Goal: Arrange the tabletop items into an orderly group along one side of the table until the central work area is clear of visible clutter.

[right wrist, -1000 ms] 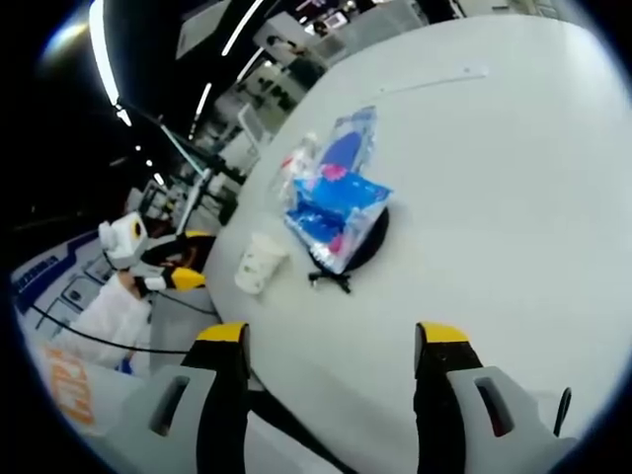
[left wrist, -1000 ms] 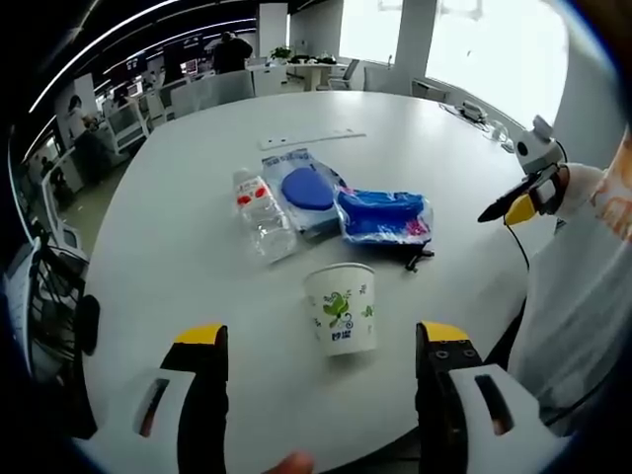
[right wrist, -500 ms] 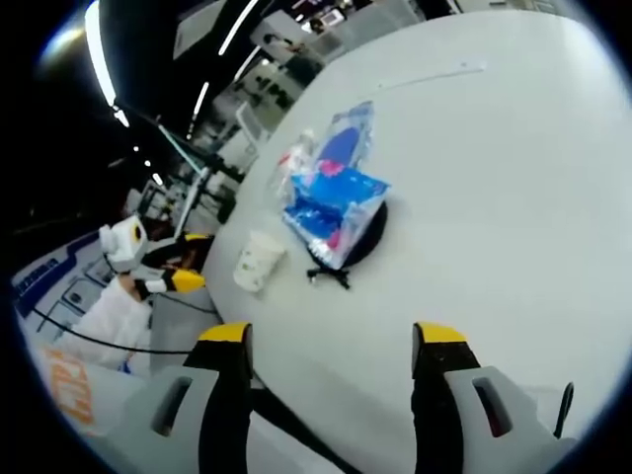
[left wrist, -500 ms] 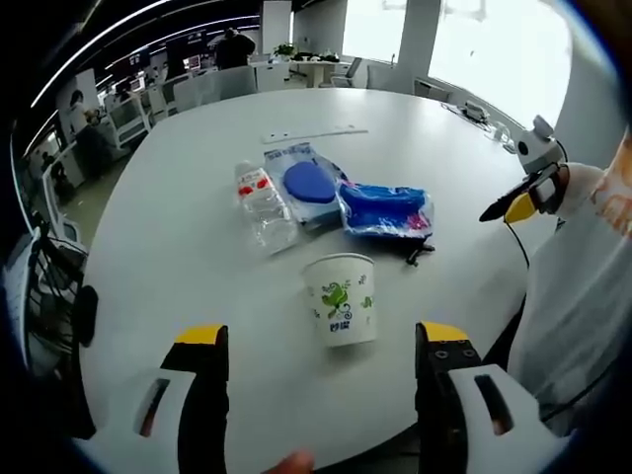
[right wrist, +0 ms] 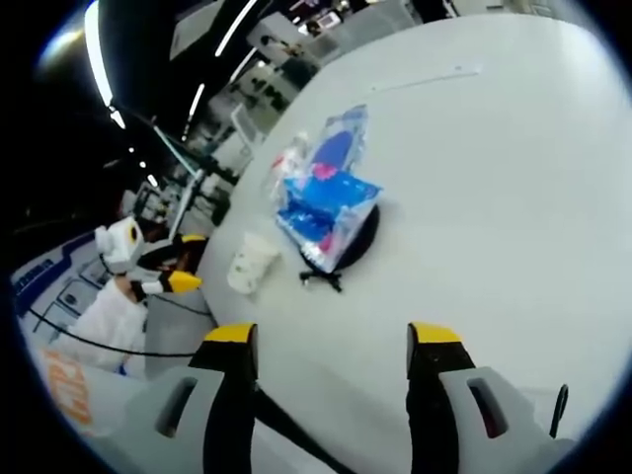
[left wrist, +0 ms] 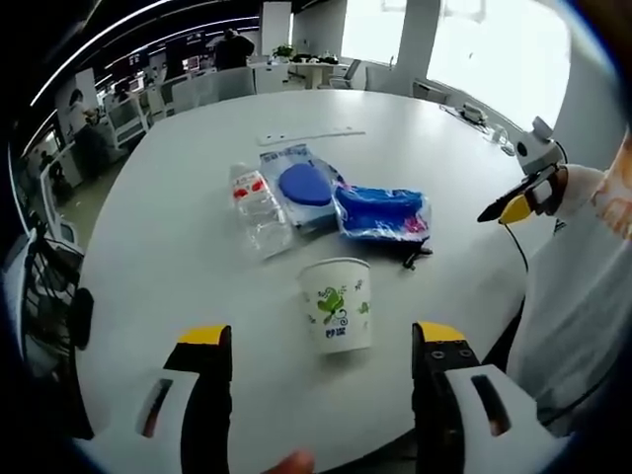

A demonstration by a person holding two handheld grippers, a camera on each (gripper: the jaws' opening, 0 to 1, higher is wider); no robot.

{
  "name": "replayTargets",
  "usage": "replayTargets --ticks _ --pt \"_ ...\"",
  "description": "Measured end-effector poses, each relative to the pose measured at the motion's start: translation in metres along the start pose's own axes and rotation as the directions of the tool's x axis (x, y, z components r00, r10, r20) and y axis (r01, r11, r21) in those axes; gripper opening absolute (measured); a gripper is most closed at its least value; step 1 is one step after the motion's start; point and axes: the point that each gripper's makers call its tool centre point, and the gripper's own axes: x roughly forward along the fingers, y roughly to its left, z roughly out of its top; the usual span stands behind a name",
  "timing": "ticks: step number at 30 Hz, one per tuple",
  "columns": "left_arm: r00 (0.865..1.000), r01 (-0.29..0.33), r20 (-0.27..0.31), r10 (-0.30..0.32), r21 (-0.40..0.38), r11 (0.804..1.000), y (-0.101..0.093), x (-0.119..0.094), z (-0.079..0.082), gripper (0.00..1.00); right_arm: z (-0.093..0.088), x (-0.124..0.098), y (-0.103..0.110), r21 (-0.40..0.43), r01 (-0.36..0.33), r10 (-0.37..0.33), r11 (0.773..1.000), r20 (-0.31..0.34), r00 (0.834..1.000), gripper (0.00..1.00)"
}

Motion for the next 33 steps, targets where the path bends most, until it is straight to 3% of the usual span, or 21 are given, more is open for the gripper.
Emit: replayTargets --ticks 6,11,24,33 --pt "0.999 0.012 0.033 -0.012 -0.005 1.000 -0.003 0.005 0.013 0.70 0.002 0.001 -0.002 -0.013 0.021 -0.021 1.000 0.005 1.000 0.58" --pt "1.000 0.019 0.014 -0.020 0.031 0.999 -0.007 0.016 0.019 0.69 0.004 0.003 -0.002 -0.033 0.041 -0.040 0.999 0.009 0.999 0.57" --pt "0.997 0.045 0.061 -0.047 0.042 0.998 -0.020 0.040 0.054 0.60 0.012 0.006 -0.003 -0.079 0.055 -0.054 0.995 0.022 0.998 0.49" --pt "0.999 0.024 0.033 -0.026 0.059 0.998 -0.021 0.060 0.065 0.57 0.026 0.008 -0.008 -0.081 0.064 -0.061 0.995 0.045 0.997 0.47"
